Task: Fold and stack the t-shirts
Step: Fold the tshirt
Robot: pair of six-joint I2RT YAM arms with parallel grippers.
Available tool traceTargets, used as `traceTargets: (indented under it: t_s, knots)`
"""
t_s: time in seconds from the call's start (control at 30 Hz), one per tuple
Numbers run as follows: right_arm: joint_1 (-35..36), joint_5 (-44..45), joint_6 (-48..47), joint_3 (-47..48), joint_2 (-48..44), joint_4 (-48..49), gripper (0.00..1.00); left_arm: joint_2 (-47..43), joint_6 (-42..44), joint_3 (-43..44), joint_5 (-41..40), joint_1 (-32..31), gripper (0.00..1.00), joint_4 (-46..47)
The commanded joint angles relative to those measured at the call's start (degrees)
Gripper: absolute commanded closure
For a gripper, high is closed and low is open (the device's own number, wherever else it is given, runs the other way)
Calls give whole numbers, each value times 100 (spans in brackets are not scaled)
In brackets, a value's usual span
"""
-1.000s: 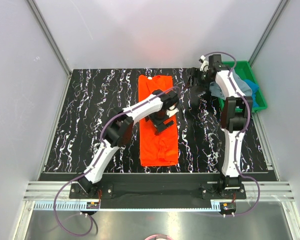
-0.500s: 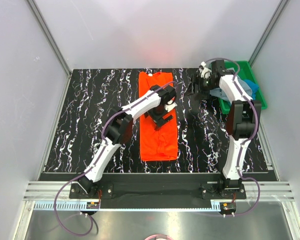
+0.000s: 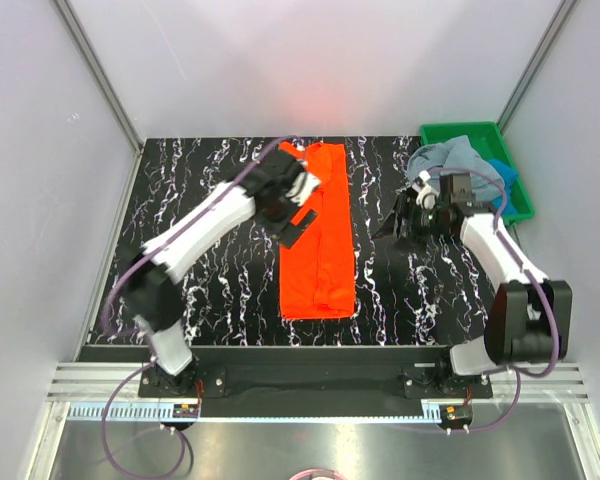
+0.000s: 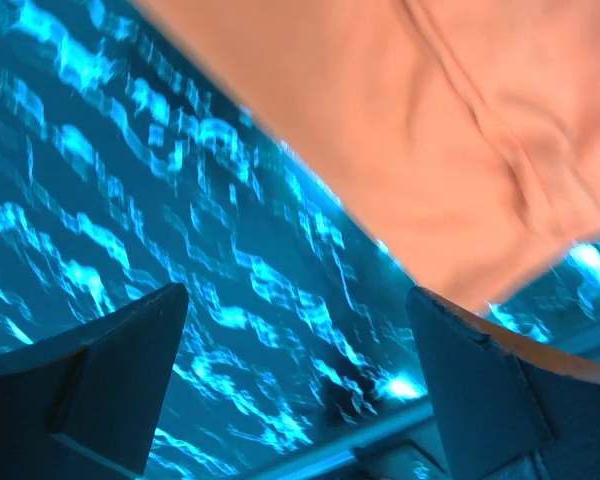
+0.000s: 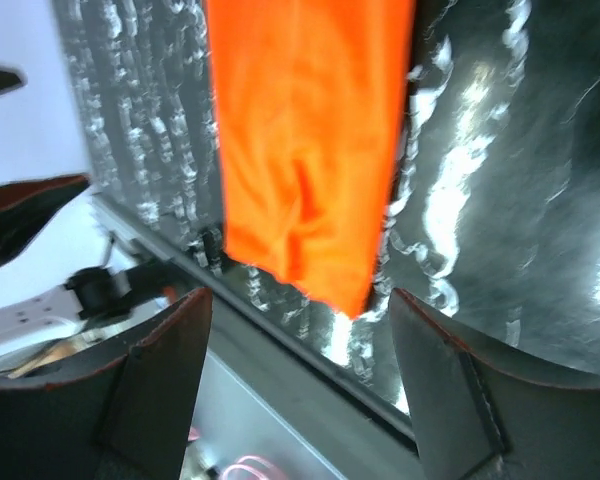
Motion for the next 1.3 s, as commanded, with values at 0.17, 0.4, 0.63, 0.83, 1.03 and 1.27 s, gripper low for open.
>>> traceTargets:
  t_s: [0.17,0.4,0.63,0.83,1.03,1.27]
  knots:
    - [18,-634,1918,-1685,-435,1320,22,-1055,-1868,-2258,2352,881,2,704]
    - [18,-634,2349,-2512,-269,1971,30,-765,-2415,-2901,3944,1128,3,1399]
    - [35,-695,2499,-2504,188,2060,33,-712,-2881,-3700,4736,1338,11,1830]
    - [254,-844,2323,-2258,654,1796,34,-616,-3074,-3929,4815,1427,15,1936]
    - [957,-888,2366,-2055,962,1874,34,-203,-3171,-3877,4807,1427,18,2006]
    - [1107,-810,2156,-1862,1252,1542,35,167,-3259,-3806,4587,1400,22,1997]
